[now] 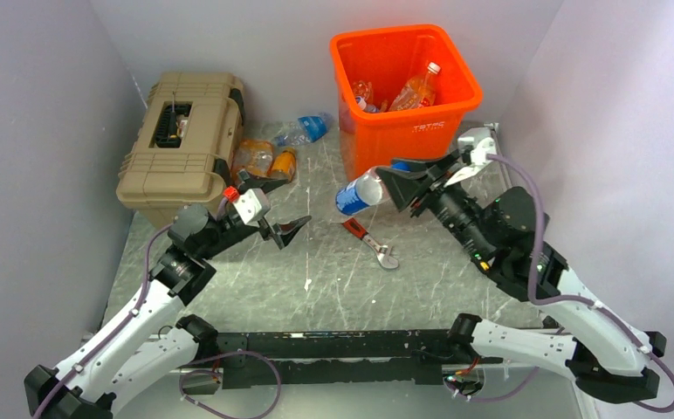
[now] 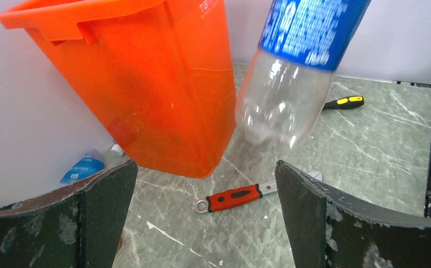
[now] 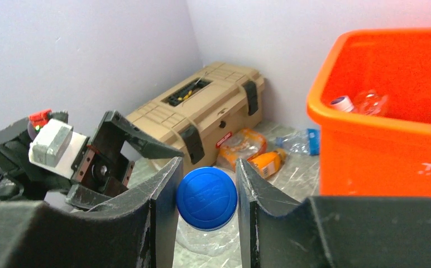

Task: Put the plastic bottles in the bin
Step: Place the plastic bottle in the trash bin.

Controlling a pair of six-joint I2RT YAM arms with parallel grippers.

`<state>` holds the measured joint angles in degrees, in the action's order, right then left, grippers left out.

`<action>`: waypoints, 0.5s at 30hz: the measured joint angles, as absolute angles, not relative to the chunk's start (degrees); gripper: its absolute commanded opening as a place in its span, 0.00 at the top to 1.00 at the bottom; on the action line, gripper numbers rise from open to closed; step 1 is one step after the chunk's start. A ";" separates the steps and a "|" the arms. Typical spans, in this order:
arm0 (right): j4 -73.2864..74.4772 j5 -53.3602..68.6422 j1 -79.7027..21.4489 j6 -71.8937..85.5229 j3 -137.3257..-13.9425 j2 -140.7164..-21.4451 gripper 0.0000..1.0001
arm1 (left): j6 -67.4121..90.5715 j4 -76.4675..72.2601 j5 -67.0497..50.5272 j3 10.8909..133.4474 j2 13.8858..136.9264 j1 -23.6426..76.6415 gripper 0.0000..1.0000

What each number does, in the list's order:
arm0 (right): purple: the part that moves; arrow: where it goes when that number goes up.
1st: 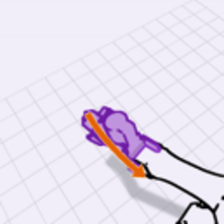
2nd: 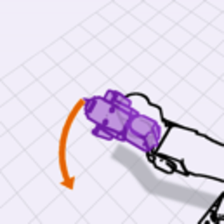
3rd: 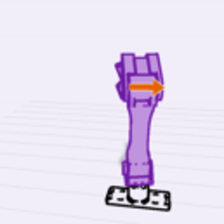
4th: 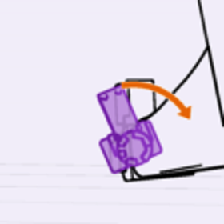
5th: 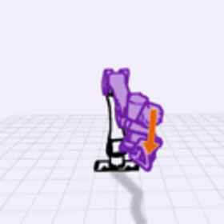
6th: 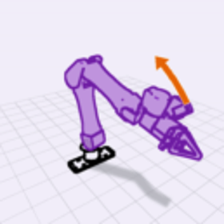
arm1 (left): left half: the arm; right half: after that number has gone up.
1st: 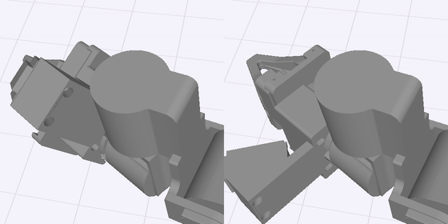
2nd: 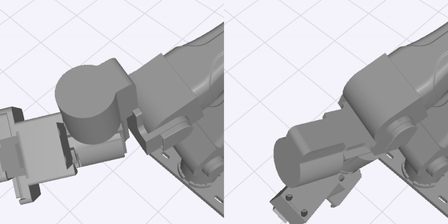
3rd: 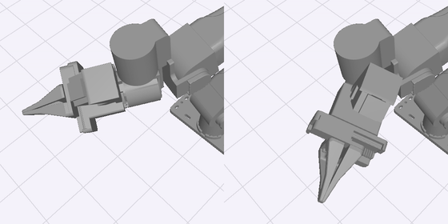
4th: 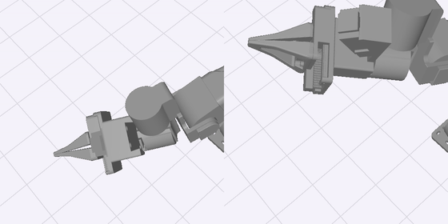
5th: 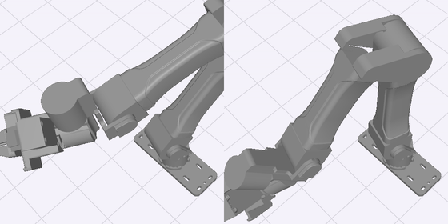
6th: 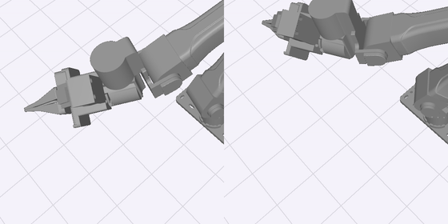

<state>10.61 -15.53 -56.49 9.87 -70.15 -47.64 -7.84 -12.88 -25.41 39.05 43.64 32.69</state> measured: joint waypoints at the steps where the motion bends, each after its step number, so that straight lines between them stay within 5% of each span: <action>1: 11.31 -16.16 -56.49 9.17 -71.20 -47.35 1.00 | -7.84 -12.95 -25.12 38.96 43.64 32.69 0.01; 15: 0.58 -27.73 -56.40 -5.23 -82.43 -52.05 1.00 | -9.06 -12.84 -7.88 38.89 43.62 32.69 0.02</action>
<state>0.58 -27.73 -56.40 -5.23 -82.43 -52.05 -9.06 -12.84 -7.88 38.89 43.62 32.69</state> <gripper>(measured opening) 0.399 0.989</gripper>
